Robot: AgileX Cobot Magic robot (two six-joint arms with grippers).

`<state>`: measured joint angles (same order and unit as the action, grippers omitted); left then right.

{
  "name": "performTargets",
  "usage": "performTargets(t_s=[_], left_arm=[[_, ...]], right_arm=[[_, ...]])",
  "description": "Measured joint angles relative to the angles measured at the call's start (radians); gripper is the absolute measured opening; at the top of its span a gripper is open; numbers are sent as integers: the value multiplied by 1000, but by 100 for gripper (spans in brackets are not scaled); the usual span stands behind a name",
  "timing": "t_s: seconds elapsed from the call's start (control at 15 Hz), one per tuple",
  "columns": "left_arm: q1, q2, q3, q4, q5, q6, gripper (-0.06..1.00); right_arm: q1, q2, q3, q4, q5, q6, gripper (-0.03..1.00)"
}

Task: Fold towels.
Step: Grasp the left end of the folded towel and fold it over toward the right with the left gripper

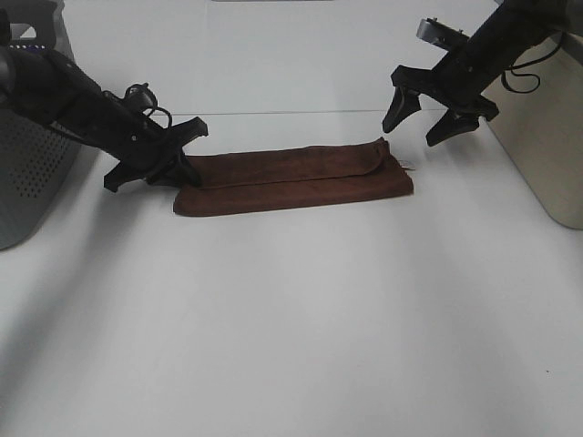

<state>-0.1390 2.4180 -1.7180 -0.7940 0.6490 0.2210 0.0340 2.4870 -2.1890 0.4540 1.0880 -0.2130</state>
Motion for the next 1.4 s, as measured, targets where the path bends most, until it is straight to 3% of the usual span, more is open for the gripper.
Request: performTargets(t_s=[0.27,0.4,0.6,0.73,1.0,1.2,1.4], left_arm=[[0,-2,-1,45,11,-31,3],[0,-29,-2,161,49,-90,3],[0,-89,-41,407,162,-252,3],[0,-104,-115,487,263,-309,3],[-48,-107,-305,519,445,-347,3],[-149,-112,-409,520,461,-396,3],[-229,-99,-418,519,419,-443,3]], right_arm=[[0,0,0,-8,0,0,77],[0,0,0,-10,0,0,77],[0,0,0,-11,3,0,77],[0,0,0,-11,5,0,77],[0,0,0,-11,22,0,77],[0,0,0,-11,27,0,77],[0,0,0,-11,28,0,77]])
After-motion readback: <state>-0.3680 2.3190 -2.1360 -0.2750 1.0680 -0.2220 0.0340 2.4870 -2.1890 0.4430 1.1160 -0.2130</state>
